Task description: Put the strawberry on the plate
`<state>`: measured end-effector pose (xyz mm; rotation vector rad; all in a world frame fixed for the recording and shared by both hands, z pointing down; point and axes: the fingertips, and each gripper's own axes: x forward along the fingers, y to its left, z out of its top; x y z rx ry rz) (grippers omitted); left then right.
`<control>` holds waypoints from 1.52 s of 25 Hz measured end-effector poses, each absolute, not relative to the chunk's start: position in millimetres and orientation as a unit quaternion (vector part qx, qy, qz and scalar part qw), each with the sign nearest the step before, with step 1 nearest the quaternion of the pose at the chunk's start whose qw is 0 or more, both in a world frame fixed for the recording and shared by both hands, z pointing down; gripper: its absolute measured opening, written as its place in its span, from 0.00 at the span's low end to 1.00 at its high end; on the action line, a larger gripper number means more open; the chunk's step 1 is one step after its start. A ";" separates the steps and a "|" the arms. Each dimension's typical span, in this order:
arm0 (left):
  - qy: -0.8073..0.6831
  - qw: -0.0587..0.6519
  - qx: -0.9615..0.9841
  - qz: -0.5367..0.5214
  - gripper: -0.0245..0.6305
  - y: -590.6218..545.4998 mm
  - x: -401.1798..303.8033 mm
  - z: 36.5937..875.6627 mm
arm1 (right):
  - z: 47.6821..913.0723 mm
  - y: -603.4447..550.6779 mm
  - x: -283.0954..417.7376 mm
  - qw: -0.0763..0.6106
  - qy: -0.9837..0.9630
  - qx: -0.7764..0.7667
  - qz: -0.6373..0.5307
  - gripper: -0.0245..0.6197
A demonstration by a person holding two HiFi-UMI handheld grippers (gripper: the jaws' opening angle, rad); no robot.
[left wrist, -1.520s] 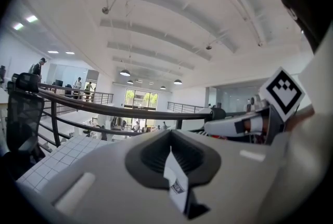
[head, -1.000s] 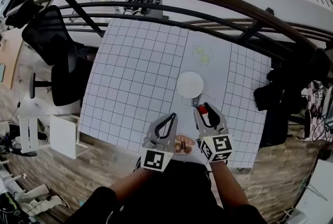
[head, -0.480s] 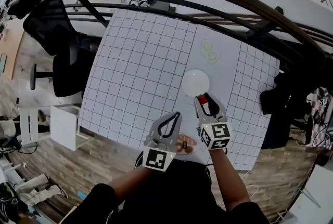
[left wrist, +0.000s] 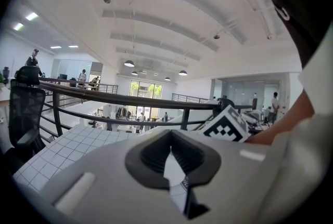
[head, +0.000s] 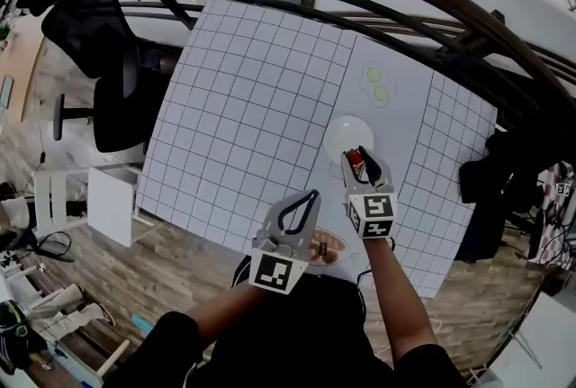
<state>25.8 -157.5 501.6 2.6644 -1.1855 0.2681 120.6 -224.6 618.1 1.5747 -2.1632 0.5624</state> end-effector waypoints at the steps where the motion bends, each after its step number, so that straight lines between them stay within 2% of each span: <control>1: -0.405 0.107 0.904 0.089 0.05 -160.0 25.4 500.9 | 622.7 -227.4 121.5 0.206 -0.774 0.563 0.203 0.27; 6: -0.422 0.125 0.894 0.091 0.05 -168.6 17.3 506.5 | 648.7 -241.1 124.2 0.233 -0.773 0.553 0.206 0.27; 12: -0.406 0.068 0.904 0.111 0.05 -173.0 19.5 505.7 | 676.0 -252.9 132.3 0.230 -0.768 0.548 0.238 0.27; 16: -0.419 0.105 0.896 0.107 0.05 -178.1 17.6 515.4 | 693.4 -258.8 135.6 0.234 -0.765 0.545 0.253 0.27; 23: -0.409 0.095 0.901 0.112 0.05 -178.9 16.0 520.5 | 736.8 -261.2 140.1 0.267 -0.751 0.543 0.262 0.28; 32: -0.432 0.161 0.883 0.086 0.05 -174.6 7.8 524.7 | 765.0 -264.9 146.9 0.285 -0.744 0.543 0.265 0.28; 38: -0.424 0.167 0.886 0.081 0.05 -172.4 6.6 525.6 | 781.7 -270.6 153.5 0.286 -0.734 0.548 0.283 0.28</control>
